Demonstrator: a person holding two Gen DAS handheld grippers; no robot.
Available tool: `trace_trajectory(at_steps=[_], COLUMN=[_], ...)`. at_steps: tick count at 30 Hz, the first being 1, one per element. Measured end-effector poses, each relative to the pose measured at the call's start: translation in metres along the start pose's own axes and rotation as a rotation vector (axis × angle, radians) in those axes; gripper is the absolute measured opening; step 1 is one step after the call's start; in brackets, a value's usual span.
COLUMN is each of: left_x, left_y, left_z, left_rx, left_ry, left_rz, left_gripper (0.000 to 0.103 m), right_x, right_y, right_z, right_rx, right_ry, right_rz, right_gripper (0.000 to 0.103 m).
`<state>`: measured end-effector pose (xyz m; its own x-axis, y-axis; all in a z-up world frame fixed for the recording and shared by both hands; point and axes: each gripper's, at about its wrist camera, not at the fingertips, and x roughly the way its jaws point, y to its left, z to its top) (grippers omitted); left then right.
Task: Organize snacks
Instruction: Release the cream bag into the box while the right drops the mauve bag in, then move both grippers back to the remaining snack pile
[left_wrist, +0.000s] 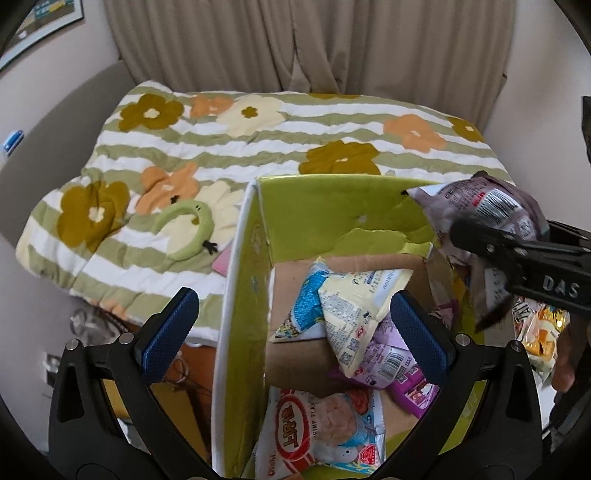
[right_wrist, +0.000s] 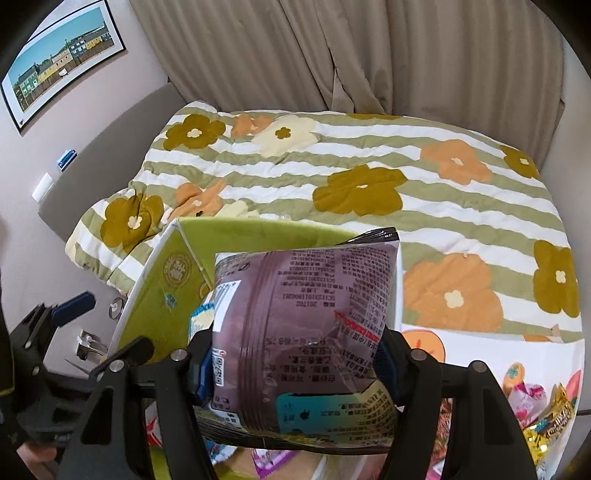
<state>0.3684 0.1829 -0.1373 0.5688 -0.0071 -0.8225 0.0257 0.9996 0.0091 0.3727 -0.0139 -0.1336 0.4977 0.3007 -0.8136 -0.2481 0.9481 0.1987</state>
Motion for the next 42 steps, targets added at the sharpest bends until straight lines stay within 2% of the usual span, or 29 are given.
trace_trajectory(at_steps=[3,4,5,6,9,14,19,30,38,42], left_x=[-0.001,-0.001,-0.001,-0.002,-0.004,-0.009,-0.025,-0.102,-0.148,-0.165], left_y=[0.004,0.005,0.006,0.006,0.008,0.009,0.008,0.007,-0.003,-0.019], left_z=[0.001,0.001,0.0,-0.001,-0.006,-0.017,-0.025,-0.046,-0.075,-0.088], left_rx=[-0.009,-0.011,-0.013,-0.014,-0.026,-0.052,-0.053,-0.038,-0.03,-0.021], left_ry=[0.0,0.001,0.002,0.003,0.008,0.02,0.003,-0.117,-0.186,-0.215], left_rz=[0.023,0.029,0.037,0.042,0.051,0.047,0.047,0.06,0.058,0.029], left_gripper=[0.103,0.103,0.103,0.103,0.103,0.103,0.103,0.103,0.103,0.103], right_x=[0.009,0.01,0.011,0.011,0.007,0.003,-0.012,-0.075,-0.13,-0.153], right_y=[-0.002,-0.003,-0.003,-0.004,-0.002,-0.003,0.0,0.02,0.025,0.019], right_z=[0.007,0.008,0.009,0.009,0.006,-0.006,-0.015,-0.038,-0.072,-0.093], right_rx=[0.012,0.017,0.02,0.02,0.006,-0.006,-0.012,-0.025,-0.015,0.002], right_ry=[-0.002,-0.005,-0.012,-0.025,-0.052,-0.025,-0.037,-0.125,-0.198,-0.219], right_rz=[0.022,0.027,0.028,0.037,0.036,0.048,0.05,0.037,-0.02,-0.044], right_gripper=[0.067,0.077,0.098,0.103,0.103,0.103,0.103,0.103,0.103,0.103])
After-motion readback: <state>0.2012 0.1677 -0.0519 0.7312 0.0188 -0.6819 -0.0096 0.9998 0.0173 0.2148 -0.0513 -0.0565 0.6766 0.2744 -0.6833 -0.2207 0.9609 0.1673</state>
